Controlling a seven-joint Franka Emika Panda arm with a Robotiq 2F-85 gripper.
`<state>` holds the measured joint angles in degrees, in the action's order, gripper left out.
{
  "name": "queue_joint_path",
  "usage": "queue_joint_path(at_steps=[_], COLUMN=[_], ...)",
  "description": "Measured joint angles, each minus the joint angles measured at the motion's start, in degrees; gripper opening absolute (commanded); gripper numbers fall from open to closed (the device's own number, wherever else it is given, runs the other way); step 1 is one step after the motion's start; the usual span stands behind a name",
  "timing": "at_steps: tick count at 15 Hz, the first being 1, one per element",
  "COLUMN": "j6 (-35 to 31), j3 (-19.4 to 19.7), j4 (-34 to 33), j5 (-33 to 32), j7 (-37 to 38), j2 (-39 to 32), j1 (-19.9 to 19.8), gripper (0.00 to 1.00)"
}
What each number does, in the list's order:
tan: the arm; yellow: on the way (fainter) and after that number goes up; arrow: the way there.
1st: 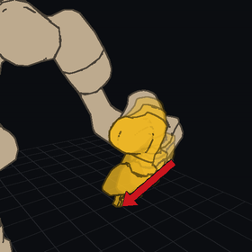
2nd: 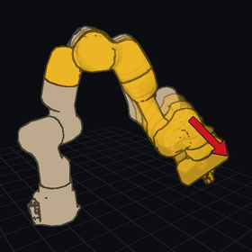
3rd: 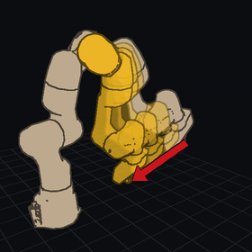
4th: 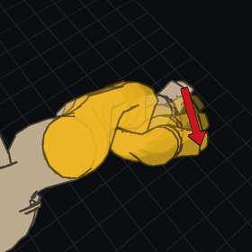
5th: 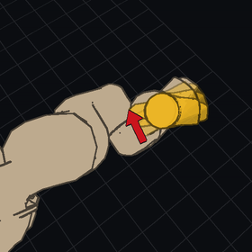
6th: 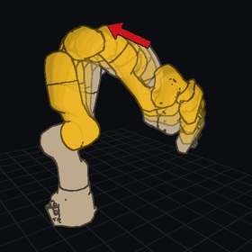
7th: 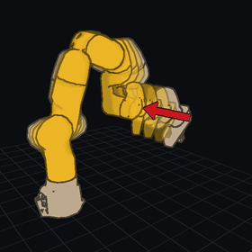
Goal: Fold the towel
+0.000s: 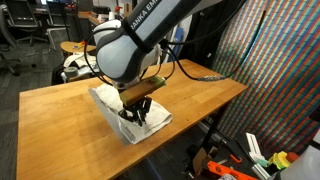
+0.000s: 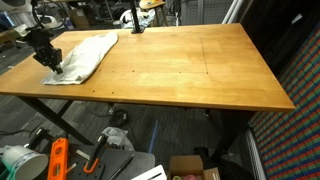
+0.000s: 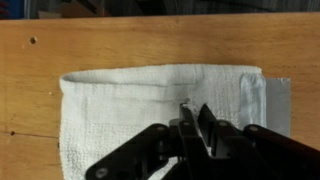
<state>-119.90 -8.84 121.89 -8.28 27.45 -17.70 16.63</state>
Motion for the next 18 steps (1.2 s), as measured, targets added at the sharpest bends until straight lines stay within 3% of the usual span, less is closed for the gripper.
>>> queue_joint_path(at_steps=[3,5,6,8,10,14,18], j6=[8.0,11.2,12.3,13.1,12.5,10.3,9.7], j3=[0.0,0.0,0.0,0.0,0.0,-0.2,-0.4], j4=[-3.2,-5.1,-5.9,-7.1,-7.4,-7.2,-6.8], j5=[0.1,0.1,0.2,1.0,2.6,4.9,7.2], j7=[-3.2,-4.4,-4.9,-6.2,-7.8,-10.1,-13.1], j2=[-0.5,-1.1,-1.4,-1.8,-1.8,-1.6,-1.6], j1=[-0.4,-0.7,-0.8,-1.1,-1.4,-1.5,-1.5], gripper=[0.55,0.64,0.32,0.32,0.17,0.1,0.17])
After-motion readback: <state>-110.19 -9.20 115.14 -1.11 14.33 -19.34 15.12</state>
